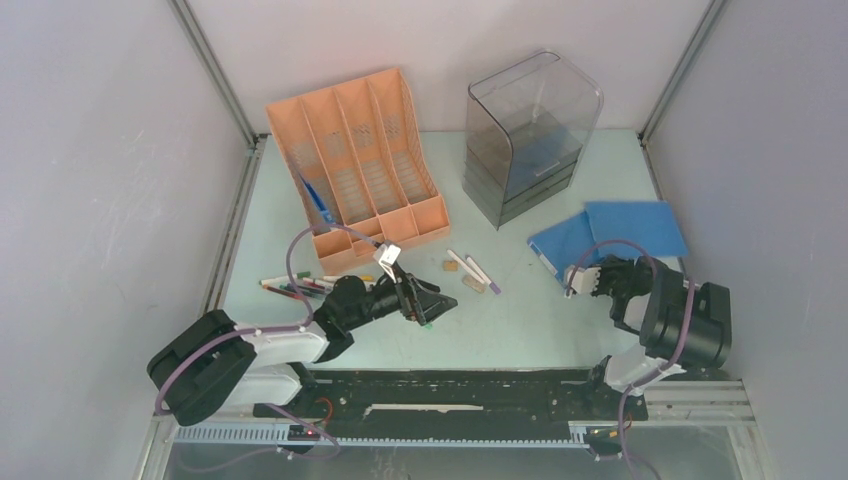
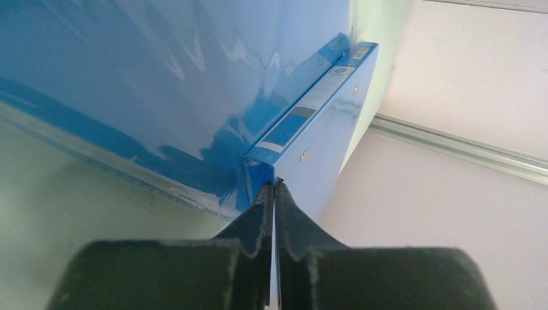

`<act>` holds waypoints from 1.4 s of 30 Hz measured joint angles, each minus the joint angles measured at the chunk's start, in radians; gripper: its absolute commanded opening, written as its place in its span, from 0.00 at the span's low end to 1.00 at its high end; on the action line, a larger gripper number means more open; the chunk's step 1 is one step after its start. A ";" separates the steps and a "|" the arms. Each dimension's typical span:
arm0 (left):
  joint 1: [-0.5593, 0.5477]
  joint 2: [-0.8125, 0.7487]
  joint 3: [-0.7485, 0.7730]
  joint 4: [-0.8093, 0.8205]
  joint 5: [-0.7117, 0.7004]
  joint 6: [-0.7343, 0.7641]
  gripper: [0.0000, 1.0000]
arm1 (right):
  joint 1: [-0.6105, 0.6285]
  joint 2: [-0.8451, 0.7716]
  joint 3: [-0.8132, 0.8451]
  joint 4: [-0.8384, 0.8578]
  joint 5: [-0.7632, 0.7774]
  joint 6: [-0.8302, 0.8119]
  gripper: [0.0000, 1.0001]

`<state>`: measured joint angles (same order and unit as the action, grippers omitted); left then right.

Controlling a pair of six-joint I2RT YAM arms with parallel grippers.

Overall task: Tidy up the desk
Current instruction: Pick up the folder from the center of the board.

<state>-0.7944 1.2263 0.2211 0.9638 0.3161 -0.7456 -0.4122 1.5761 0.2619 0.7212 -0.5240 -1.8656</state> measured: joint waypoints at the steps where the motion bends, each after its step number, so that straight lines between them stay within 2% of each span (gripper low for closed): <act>1: -0.002 0.002 0.000 0.000 0.000 -0.001 1.00 | 0.002 -0.014 -0.007 -0.002 0.000 -0.002 0.00; 9: -0.014 0.014 0.014 0.000 0.000 -0.010 1.00 | 0.021 -0.185 -0.053 -0.084 -0.017 0.024 0.00; 13: -0.015 0.013 0.016 0.000 0.001 -0.024 1.00 | 0.047 -0.369 -0.058 -0.233 -0.038 0.054 0.00; 17: -0.017 0.016 0.032 0.000 0.003 -0.078 1.00 | 0.100 -0.628 -0.051 -0.462 -0.076 0.095 0.00; 19: -0.019 0.020 0.045 0.010 0.001 -0.122 1.00 | 0.130 -0.702 -0.032 -0.577 -0.082 0.110 0.00; 29: -0.069 0.074 0.093 0.051 -0.116 -0.397 1.00 | 0.210 -0.788 0.041 -0.981 -0.103 0.271 0.00; 36: -0.142 0.235 0.232 0.076 -0.162 -0.592 1.00 | 0.259 -0.837 0.130 -1.094 -0.114 0.412 0.00; 42: -0.181 0.404 0.370 0.105 -0.165 -0.717 1.00 | 0.288 -0.851 0.168 -1.192 -0.132 0.458 0.00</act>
<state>-0.9756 1.6302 0.5915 1.0683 0.1509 -1.4624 -0.1246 0.7254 0.4301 -0.4706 -0.6563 -1.4078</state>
